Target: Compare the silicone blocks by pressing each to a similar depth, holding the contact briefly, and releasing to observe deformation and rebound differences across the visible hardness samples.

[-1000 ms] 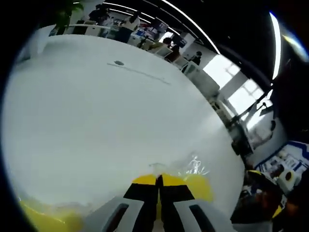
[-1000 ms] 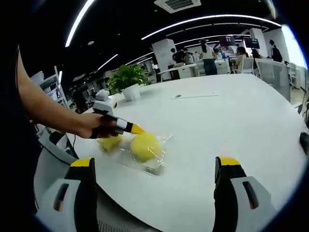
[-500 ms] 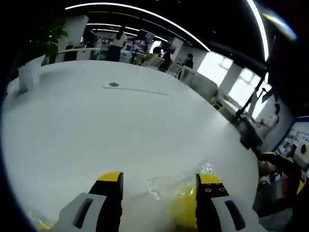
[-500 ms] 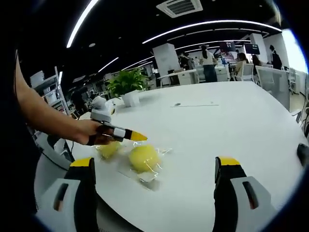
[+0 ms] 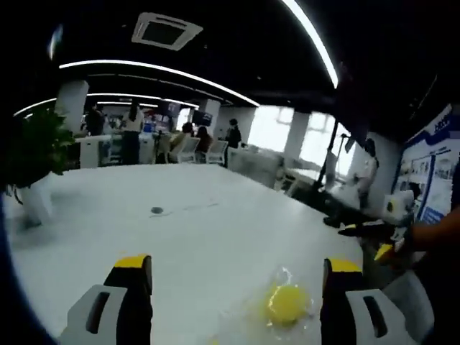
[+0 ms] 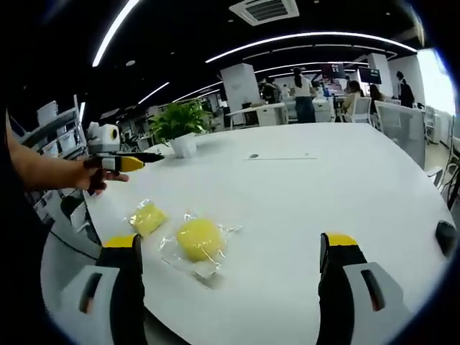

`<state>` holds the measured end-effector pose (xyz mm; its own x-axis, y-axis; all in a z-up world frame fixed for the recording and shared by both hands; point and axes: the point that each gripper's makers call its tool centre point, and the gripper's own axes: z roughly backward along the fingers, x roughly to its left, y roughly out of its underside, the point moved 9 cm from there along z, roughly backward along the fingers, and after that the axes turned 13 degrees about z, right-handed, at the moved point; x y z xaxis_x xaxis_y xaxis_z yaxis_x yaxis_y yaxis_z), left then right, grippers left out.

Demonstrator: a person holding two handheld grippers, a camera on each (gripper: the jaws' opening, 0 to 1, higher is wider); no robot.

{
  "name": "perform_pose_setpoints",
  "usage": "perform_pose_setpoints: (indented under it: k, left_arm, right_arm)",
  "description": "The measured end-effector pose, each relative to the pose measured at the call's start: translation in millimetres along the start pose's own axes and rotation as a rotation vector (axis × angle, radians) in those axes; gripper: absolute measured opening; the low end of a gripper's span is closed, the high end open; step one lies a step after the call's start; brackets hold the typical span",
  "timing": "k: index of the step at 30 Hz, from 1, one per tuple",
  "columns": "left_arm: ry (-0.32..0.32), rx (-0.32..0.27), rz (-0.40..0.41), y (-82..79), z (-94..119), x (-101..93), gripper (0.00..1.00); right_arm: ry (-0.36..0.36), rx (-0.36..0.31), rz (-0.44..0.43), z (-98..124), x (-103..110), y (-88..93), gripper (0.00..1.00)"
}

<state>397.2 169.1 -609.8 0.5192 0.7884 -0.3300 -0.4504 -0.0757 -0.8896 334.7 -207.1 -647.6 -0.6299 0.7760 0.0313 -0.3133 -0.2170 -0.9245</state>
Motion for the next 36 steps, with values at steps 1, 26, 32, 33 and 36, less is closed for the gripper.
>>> perform_pose_setpoints:
  k: [1, 26, 32, 33, 36]
  left_arm:
    - [0.002, -0.019, 0.001, 0.4, 9.9, 1.9, 1.00]
    - [-0.135, -0.020, 0.120, 84.9, 166.8, 46.6, 1.00]
    - [-0.159, -0.060, 0.131, 81.0, 173.8, 52.4, 1.00]
    - [-0.166, -0.066, 0.117, 80.9, 174.9, 52.3, 1.00]
    - [-0.173, -0.080, 0.128, 82.5, 176.0, 51.4, 1.00]
  right_arm:
    - [0.013, -0.019, -0.026, 0.8, -0.6, -1.4, 0.96]
    - [0.026, 0.046, 0.130, 15.9, 35.0, 10.4, 0.96]
    - [0.022, 0.065, 0.138, 15.5, 35.0, 11.7, 0.96]
    - [0.014, 0.070, 0.138, 15.0, 35.6, 12.7, 0.96]
    - [0.008, 0.069, 0.133, 13.1, 36.1, 15.3, 0.96]
